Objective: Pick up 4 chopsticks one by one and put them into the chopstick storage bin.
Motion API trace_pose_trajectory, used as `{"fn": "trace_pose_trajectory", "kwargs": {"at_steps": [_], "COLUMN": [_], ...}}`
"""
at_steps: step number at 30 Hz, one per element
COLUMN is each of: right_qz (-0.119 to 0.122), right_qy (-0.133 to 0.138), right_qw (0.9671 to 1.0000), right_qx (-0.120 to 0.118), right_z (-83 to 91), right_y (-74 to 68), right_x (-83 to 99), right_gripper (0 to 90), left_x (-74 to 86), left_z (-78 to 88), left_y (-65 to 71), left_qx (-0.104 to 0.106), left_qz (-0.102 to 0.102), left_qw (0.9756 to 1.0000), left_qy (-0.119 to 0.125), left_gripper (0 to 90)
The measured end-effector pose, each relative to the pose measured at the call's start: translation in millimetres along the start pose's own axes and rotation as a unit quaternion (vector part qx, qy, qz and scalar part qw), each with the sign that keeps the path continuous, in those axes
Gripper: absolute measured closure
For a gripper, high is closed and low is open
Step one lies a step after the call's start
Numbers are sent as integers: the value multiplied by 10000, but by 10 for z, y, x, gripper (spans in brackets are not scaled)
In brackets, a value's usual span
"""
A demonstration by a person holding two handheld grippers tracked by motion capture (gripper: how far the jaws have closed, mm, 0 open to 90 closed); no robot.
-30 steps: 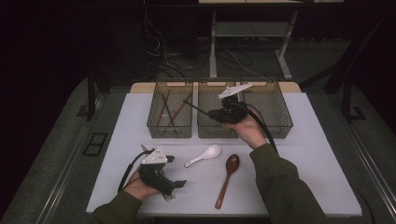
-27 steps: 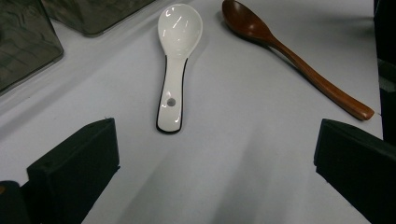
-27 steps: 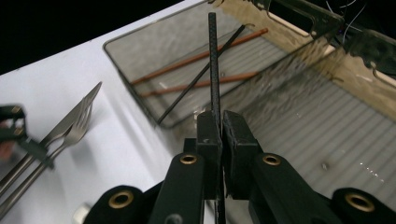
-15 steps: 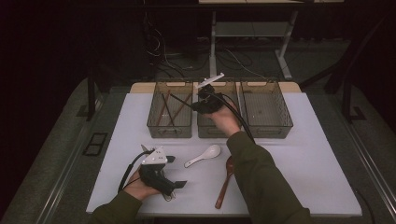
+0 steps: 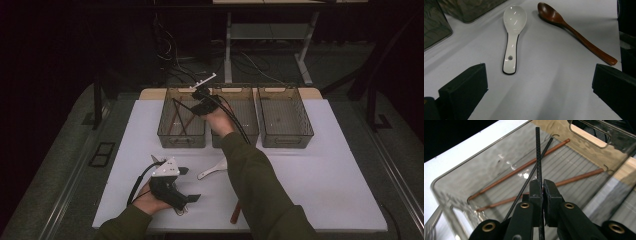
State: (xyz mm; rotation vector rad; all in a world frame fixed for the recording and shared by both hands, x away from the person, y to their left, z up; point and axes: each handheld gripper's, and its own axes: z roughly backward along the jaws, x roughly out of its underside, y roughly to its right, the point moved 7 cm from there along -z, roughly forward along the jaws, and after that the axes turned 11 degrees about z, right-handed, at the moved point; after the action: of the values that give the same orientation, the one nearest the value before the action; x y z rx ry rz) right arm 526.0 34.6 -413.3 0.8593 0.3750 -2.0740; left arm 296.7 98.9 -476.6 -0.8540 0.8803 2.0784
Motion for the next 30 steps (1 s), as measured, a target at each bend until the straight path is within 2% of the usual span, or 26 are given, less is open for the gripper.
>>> {"fn": "trace_pose_trajectory", "kwargs": {"at_steps": [4, 10, 13, 14, 20, 23, 26, 30], "right_qz": [-30, -46, -58, -43, -358, -384, -291, -83], "right_qy": [-110, -258, -192, -154, -11, 130, 284, 536], "right_qw": [9999, 9996, 9998, 9998, 9992, 9989, 9989, 9979], "right_qx": [3, 72, 95, 94, -163, -228, -229, -339], "right_z": [-133, -276, -275, -263, -178, -103, -8, 144], "right_y": [-38, -61, -66, -59, -25, -14, -9, -7], "right_x": [-56, -45, -58, -65, -79, -81, -71, -31], "right_gripper": [856, 845, 732, 691, 508, 435, 365, 338], "left_x": [6, 15, 13, 13, 12, 11, 16, 15], "left_z": [-17, -27, -26, -26, -30, -27, -26, -19], "left_y": [12, 29, 25, 24, 27, 24, 31, 25], "left_qx": [31, 70, 75, 75, 71, 69, 75, 52], "left_qz": [-34, -81, -75, -75, -114, -131, -69, -112], "left_qw": [10000, 9999, 9999, 9999, 9999, 9999, 9999, 9999], "left_qy": [-35, -85, -79, -80, -82, -76, -80, -93], "left_gripper": [0, 0, 0, 0, 0, 0, 0, 0]}}
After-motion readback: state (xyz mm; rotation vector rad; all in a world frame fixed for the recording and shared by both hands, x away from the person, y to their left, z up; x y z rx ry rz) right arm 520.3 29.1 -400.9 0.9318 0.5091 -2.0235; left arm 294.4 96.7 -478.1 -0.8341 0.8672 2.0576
